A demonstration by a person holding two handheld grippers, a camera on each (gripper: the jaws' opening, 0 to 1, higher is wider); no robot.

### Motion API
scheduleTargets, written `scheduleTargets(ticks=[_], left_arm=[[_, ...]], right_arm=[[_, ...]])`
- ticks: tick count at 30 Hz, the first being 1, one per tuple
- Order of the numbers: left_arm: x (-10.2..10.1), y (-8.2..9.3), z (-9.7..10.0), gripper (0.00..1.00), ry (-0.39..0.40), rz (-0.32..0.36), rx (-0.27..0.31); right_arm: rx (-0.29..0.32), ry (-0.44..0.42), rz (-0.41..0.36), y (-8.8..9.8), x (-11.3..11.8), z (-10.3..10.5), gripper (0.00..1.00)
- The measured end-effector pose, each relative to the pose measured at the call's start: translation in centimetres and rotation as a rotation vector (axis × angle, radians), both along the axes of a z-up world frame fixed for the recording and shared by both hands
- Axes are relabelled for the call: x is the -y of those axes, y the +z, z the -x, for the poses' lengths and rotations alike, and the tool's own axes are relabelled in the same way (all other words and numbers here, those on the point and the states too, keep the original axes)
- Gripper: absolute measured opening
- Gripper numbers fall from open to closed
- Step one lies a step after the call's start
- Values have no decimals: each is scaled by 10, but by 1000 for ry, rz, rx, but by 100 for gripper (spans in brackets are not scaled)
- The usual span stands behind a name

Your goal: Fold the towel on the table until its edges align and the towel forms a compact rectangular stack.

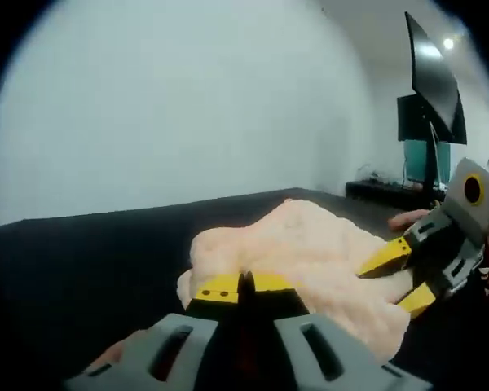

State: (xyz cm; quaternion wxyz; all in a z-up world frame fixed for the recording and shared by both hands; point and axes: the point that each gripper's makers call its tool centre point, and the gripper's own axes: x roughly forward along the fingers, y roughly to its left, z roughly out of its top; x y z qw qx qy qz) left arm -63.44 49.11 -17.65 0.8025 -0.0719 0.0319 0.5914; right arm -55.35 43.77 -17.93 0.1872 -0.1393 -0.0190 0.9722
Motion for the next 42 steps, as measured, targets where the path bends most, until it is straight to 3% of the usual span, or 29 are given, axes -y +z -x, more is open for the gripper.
scheduleTargets(ticks=[2,4,5,7,8,9,10,12,14,15,17,18,19,21,23,24,25,26,27,29,30,32,33,34,36,38,39,41,42], left_arm=[[6,21,16,13,38,-71,132],[13,43,23,21,30,-161,177],[15,49,21,24,16,-185,185],[17,59,7,33,-47,-226,177],[16,58,-1,39,-76,-220,155],[14,52,-5,45,-92,-196,130],[10,42,-7,47,-99,-162,81],[6,28,-7,47,-101,-113,26],[12,30,-12,48,-101,-115,35],[10,32,-6,48,-87,-121,56],[13,44,8,48,-42,-160,140],[13,48,16,46,-21,-170,189],[16,52,19,43,-6,-184,216],[11,52,30,39,9,-189,202],[8,51,29,39,14,-183,193],[8,49,29,39,15,-178,191],[9,48,27,39,15,-175,186],[9,48,27,39,14,-174,186],[9,49,28,39,11,-176,188],[10,51,27,39,13,-187,194],[10,52,28,39,18,-190,197],[10,53,31,39,28,-194,206],[12,54,30,39,29,-197,211],[12,54,29,38,28,-199,213],[12,55,22,39,6,-200,193],[12,52,12,41,-44,-185,166],[12,50,7,44,-64,-177,142],[15,50,-2,48,-95,-176,101],[18,53,-8,47,-124,-193,85]], right_arm=[[-87,-12,82,17,-11,-10,42],[-45,-54,115,15,-27,-20,46],[-52,-50,104,17,-31,-18,49],[-71,-54,95,16,-32,-13,55],[-52,-59,104,9,-32,-5,61],[-38,-61,105,5,-31,-1,65],[-39,-64,56,3,-29,9,67],[-61,-101,-15,6,-32,17,63],[-110,-100,52,13,-25,22,61],[-130,-110,82,15,-24,22,61],[-113,-135,65,20,-23,11,57],[-152,-157,43,30,-24,6,52],[-172,-168,9,38,-24,2,47],[-105,-197,-109,44,-27,-7,45],[-145,-142,-65,57,-16,-5,45],[-196,-159,12,68,-15,-9,44],[-304,-160,-6,91,-16,-10,42],[-341,-138,-11,98,-17,-2,38],[-336,-135,-9,96,-18,1,39],[-135,-129,86,31,-17,24,39],[-72,-95,100,5,-10,36,40],[-12,-96,-7,-22,-12,44,40],[-57,-83,-64,-13,-12,48,40],[-36,-91,-23,-13,-8,46,40],[10,-78,-40,-15,-8,50,40],[6,-64,-26,-13,-9,48,41],[-9,-43,18,-7,-4,40,42],[-136,-51,134,18,-8,18,51],[-204,-45,115,35,-21,5,54]])
